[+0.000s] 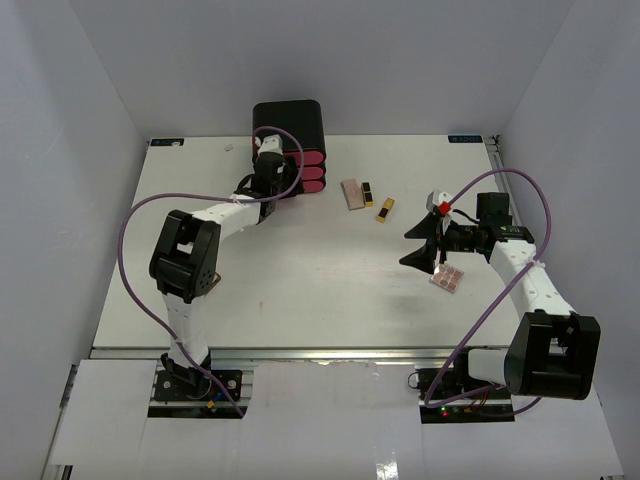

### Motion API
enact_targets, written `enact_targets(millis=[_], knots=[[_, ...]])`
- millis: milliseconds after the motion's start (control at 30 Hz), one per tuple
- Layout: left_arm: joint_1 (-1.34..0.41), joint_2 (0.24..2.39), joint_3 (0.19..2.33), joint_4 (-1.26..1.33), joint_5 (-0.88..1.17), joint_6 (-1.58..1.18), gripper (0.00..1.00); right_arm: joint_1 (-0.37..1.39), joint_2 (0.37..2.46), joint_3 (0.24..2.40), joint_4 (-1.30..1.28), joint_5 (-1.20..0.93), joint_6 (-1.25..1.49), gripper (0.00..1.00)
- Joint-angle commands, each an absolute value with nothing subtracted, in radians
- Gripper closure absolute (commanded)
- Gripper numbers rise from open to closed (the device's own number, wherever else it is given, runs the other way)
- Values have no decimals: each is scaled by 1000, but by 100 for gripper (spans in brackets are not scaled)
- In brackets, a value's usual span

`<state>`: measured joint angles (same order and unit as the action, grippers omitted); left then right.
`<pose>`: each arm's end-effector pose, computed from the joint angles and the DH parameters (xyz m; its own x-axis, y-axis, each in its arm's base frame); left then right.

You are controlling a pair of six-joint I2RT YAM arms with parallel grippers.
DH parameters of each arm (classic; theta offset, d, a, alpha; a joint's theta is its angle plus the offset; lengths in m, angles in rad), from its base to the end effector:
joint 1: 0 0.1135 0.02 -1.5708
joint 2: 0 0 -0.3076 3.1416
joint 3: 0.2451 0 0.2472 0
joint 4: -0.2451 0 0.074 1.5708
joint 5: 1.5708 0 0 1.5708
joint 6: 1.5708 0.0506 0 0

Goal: Organize the makeup

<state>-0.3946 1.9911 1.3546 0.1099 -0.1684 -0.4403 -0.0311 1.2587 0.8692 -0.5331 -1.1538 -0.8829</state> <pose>0.4474 -0.1771 0.2378 -0.5242 -0.2368 -0.8180 0.0241 0.9560 -0.2923 0.2286 0.0392 0.2953 -0.0894 -0.3103 -0.9464 -0.9579 0.2871 -0.0037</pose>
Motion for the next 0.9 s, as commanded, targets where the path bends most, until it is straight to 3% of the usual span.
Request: enact_targets(millis=[0, 233, 633, 867], knots=[[-388, 1975, 1401, 155, -177, -456, 29, -28, 1264, 867, -537, -1163, -896, 19], [-388, 1987, 1411, 146, -191, -454, 33, -28, 1262, 867, -537, -1163, -896, 19], [-388, 1931, 1343, 137, -133, -467, 77, -28, 1257, 867, -537, -1162, -896, 19], [-395, 1798, 1181, 133, -59, -483, 84, -28, 1256, 866, -537, -1164, -896, 19]])
